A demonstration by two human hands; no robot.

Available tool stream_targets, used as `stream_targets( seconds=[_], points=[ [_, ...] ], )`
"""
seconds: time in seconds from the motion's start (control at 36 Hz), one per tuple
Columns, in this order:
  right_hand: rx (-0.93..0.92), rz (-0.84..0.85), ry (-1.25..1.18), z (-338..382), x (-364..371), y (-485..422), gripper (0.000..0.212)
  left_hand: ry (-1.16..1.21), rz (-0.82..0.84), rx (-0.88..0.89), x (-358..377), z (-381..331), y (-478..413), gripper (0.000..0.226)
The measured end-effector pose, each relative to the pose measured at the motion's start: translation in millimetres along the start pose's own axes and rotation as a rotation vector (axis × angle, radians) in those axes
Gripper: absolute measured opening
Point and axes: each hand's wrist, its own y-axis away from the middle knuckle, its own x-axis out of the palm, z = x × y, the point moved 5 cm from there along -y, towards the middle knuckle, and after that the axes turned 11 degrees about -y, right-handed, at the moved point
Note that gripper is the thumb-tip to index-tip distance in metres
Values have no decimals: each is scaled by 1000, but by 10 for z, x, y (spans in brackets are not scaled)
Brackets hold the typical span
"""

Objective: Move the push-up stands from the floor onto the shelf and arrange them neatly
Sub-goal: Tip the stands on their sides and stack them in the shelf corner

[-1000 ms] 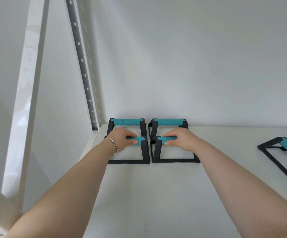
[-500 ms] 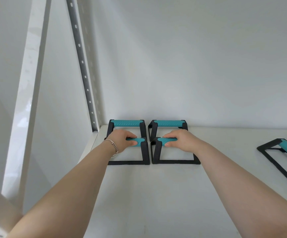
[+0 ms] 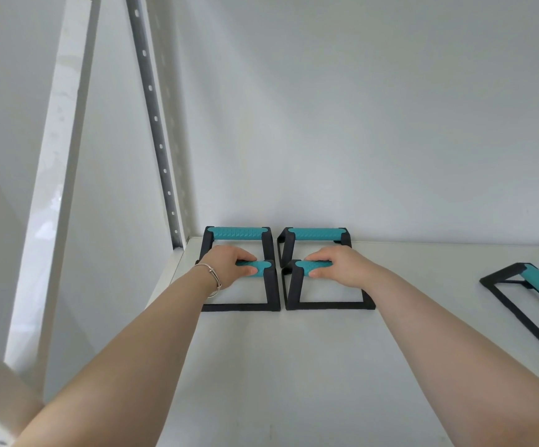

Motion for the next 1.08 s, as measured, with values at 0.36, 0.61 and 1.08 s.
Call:
stream_targets(
  seconds=[0.36,0.61,1.08],
  points=[
    [-30,-164,123,42,119,157,41,-169,-68,41,-2,-88,131,39],
    [-30,-355,175,35,88,300,55,-242,-128,-70,52,-321,163,55],
    [235,-802,350,-977,-1114,1335,63,-279,-245,-9,337,-2508,-159,68]
  ],
)
